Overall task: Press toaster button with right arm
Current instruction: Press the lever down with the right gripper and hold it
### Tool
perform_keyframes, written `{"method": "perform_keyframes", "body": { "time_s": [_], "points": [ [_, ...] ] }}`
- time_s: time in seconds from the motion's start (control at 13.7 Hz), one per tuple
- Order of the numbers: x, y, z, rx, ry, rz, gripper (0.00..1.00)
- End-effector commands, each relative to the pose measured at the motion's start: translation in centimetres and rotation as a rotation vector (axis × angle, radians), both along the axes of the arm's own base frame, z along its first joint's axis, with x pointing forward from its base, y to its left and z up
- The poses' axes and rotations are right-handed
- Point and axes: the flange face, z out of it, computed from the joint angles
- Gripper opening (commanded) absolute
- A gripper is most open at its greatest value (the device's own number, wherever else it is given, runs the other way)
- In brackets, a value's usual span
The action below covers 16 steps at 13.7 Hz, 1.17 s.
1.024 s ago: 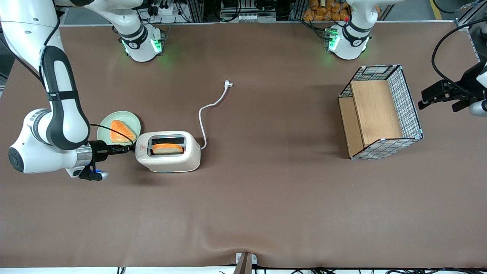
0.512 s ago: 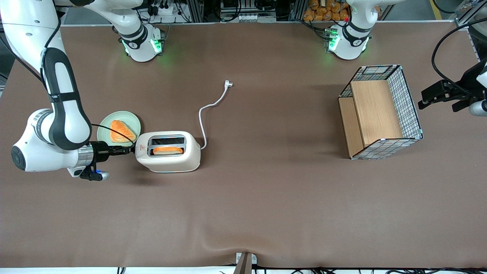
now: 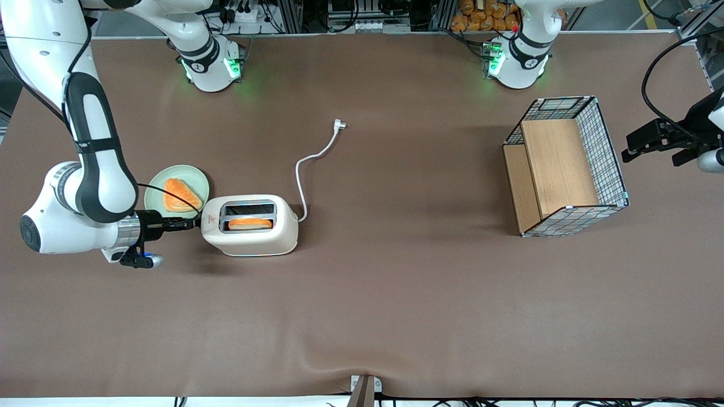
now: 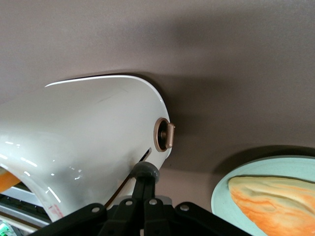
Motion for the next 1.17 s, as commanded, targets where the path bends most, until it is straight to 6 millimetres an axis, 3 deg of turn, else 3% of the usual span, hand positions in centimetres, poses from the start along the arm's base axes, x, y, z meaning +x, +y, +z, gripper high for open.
{"method": "perform_keyframes", "body": {
  "time_s": [0.0,0.73,1.1],
  "points": [
    [-0.4,0.0,-1.2,0.017,-0.031,-0.001,0.00],
    [-0.6,0.1,-2.2,0.019,-0.062,-0.003,0.00],
    [-1.3,0.5,-3.8,0.022,-0.086,-0.013,0.00]
  ]
}}
